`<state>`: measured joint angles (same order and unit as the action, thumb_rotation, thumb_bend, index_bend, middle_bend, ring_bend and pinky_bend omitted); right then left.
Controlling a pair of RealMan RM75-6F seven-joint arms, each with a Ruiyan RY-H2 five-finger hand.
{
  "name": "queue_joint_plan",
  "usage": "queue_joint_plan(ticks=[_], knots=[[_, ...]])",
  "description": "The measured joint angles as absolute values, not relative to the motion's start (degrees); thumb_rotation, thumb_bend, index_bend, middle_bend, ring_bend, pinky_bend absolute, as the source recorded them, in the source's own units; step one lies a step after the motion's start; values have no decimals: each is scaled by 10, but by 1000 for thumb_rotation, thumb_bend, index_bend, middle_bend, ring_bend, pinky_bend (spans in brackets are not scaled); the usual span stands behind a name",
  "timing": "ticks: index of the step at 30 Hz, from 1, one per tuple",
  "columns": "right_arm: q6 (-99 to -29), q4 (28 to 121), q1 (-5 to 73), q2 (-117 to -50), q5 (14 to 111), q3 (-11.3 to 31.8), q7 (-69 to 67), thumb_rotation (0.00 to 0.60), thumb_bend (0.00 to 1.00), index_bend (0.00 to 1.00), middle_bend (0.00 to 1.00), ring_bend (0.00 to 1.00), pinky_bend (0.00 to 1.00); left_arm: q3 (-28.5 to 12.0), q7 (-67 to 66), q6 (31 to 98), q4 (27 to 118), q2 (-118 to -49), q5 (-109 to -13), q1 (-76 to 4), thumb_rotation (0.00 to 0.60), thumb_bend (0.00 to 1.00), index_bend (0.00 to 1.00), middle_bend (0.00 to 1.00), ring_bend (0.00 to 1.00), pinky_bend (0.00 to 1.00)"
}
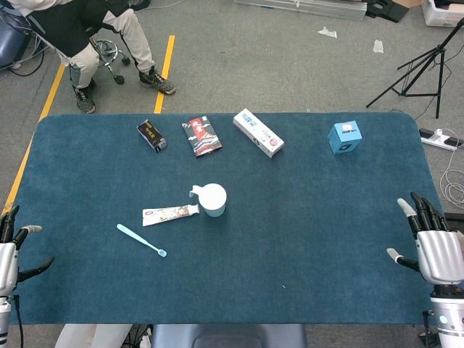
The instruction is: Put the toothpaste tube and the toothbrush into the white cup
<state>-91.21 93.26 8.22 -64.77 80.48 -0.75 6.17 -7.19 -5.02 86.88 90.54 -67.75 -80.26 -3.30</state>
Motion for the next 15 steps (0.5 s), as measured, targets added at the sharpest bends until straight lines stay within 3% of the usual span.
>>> queue_joint_plan(ticks=[15], knots=[[-877,931,76,-638,832,5,40,600,41,135,0,0,180,-65,-60,872,901,-683,-803,-34,600,108,334,9,0,0]])
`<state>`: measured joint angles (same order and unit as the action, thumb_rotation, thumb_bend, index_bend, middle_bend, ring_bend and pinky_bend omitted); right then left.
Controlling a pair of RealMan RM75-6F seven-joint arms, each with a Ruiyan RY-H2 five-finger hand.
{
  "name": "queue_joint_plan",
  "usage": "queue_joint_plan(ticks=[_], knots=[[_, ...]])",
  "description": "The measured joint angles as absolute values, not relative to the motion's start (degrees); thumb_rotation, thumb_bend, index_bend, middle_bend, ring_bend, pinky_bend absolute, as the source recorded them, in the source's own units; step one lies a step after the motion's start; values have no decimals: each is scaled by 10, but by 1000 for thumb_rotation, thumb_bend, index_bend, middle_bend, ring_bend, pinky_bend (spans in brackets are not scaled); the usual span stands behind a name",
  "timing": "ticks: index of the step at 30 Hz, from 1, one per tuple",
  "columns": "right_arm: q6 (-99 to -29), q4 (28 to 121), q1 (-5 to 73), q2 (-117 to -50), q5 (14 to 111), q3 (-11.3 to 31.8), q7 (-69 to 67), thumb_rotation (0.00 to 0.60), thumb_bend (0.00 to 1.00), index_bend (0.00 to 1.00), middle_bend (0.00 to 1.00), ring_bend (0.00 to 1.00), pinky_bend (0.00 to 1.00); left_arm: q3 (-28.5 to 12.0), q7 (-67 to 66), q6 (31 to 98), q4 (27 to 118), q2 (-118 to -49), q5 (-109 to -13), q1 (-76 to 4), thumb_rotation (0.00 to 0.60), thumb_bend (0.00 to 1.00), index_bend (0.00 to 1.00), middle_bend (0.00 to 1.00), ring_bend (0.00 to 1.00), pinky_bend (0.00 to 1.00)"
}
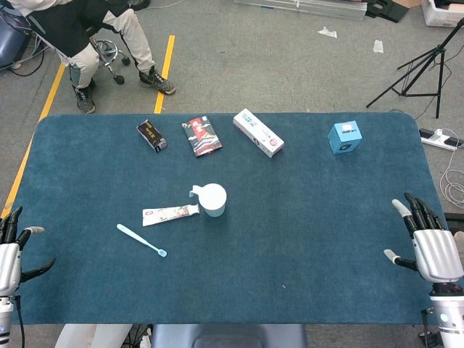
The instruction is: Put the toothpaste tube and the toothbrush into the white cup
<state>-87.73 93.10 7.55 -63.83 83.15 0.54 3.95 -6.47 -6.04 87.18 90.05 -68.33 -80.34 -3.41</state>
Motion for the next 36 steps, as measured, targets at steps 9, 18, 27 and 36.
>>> queue_joint_plan(ticks=[9,18,27,36], knots=[[-861,934,76,-640,838,12,47,600,41,135,0,0,180,-63,-63,885,908,-679,-805,-28,600,108,334,9,0,0],[-845,935,77,-638,836,19,45,600,41,135,0,0,180,-62,-69,880,907,-680,-799,-29,600,108,334,8,0,0],[-854,937,68,-631,842,24,28,600,41,135,0,0,180,-60,-56,881,930,-672,-811,-31,600,108,333,9,0,0],[-854,937,63,-621,841,31,2,600,41,135,0,0,180,-71,-87,812,986,-649,-799,-76,600,108,298,0,0,0]])
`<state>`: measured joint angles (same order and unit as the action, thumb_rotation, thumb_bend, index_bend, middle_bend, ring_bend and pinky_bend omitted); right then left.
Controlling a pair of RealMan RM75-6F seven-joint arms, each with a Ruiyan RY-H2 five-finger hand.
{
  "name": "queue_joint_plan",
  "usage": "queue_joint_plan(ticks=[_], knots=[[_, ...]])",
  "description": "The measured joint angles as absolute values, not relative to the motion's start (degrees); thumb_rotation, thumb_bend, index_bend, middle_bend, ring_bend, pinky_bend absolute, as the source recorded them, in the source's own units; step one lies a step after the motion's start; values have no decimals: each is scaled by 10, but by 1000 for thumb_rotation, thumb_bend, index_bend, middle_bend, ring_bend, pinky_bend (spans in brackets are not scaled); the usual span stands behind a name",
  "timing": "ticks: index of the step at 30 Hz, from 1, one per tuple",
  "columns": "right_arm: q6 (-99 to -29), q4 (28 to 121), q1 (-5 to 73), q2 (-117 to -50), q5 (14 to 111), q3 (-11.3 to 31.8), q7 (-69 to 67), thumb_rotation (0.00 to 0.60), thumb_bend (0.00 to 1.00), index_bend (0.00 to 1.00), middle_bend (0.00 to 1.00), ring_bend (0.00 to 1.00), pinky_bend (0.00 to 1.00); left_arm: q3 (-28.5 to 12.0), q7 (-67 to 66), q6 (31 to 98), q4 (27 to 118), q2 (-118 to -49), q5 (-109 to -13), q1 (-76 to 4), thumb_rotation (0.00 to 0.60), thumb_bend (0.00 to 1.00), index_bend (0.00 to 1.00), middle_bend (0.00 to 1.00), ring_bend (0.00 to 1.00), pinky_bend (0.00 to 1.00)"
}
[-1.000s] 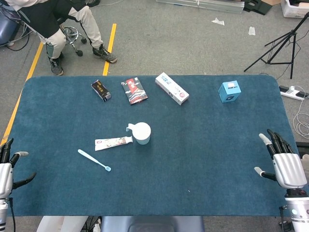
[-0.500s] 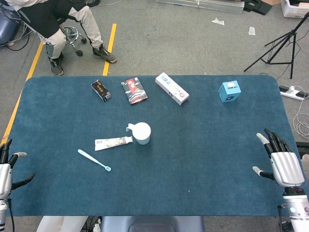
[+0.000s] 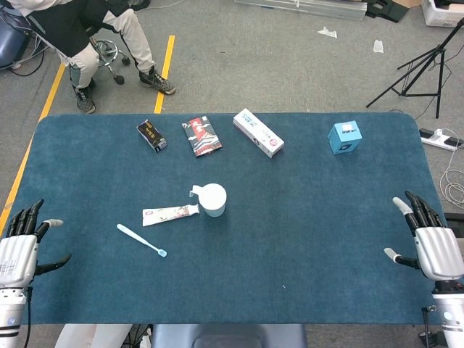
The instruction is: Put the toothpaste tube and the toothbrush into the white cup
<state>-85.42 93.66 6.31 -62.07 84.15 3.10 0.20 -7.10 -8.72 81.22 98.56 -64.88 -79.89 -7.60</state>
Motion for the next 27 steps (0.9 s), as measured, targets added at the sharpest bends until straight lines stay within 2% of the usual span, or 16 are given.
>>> queue_joint_plan(ticks=[6,11,20,27], knots=[[-864,938,56,-616,848,34,-12,600,41,135,0,0,180,-92,-122,723,1015,-641,-731,-129,600,104,215,0,0,0],[-860,938,56,-614,854,34,-15,600,41,135,0,0,180,-114,-158,669,1031,-642,-661,-178,600,32,153,0,0,0],[-855,935,54,-609,852,36,-30,600,41,135,0,0,180,-138,-260,630,1030,-693,-570,-263,600,20,135,0,0,0],[-859,934,50,-603,856,37,-47,600,41,135,0,0,180,-145,-289,600,990,-745,-508,-320,600,20,134,0,0,0]])
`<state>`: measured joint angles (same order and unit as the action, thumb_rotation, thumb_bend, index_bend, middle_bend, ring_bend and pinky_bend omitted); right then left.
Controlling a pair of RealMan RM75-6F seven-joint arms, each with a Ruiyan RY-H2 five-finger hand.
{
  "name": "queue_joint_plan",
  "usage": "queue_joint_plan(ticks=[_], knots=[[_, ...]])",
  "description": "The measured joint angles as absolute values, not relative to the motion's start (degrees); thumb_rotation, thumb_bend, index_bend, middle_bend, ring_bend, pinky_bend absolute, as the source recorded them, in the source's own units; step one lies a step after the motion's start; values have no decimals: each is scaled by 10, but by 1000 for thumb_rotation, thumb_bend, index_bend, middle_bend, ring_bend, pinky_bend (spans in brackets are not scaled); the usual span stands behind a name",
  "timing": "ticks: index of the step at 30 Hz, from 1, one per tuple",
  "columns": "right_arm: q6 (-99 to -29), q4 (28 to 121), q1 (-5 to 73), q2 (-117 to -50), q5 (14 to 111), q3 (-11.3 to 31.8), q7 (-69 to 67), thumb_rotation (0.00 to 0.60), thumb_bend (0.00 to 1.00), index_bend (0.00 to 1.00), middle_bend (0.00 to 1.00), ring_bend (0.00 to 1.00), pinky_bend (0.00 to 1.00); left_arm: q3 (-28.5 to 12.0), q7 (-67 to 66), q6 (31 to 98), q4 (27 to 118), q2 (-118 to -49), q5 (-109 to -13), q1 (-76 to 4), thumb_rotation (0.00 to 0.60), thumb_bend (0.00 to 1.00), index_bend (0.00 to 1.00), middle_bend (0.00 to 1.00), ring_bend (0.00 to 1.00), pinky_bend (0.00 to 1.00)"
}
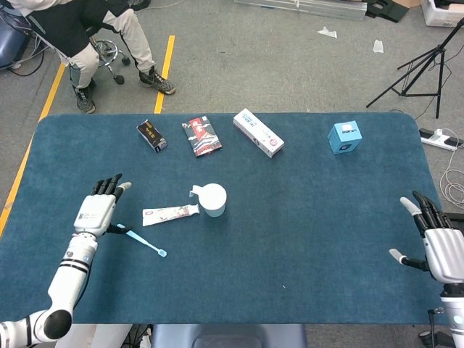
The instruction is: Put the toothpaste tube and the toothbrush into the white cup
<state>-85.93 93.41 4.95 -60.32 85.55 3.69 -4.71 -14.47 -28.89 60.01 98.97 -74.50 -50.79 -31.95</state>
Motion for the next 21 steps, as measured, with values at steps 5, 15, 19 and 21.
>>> queue_joint_plan(ticks=[5,15,19,21], knots=[[-856,932,49,-600,853,39,-55,600,41,135,0,0,180,-143,-301,583,950,-780,-481,-351,600,20,136,0,0,0],[-851,933,48,-595,852,40,-67,600,41,135,0,0,180,-138,-315,552,888,-833,-420,-398,600,20,160,0,0,0],[-850,933,47,-594,854,40,-69,600,41,135,0,0,180,-143,-308,531,881,-842,-385,-415,600,20,186,0,0,0],[-849,933,47,-593,854,40,-71,600,41,135,0,0,180,-145,-304,526,875,-850,-372,-426,600,20,199,0,0,0]])
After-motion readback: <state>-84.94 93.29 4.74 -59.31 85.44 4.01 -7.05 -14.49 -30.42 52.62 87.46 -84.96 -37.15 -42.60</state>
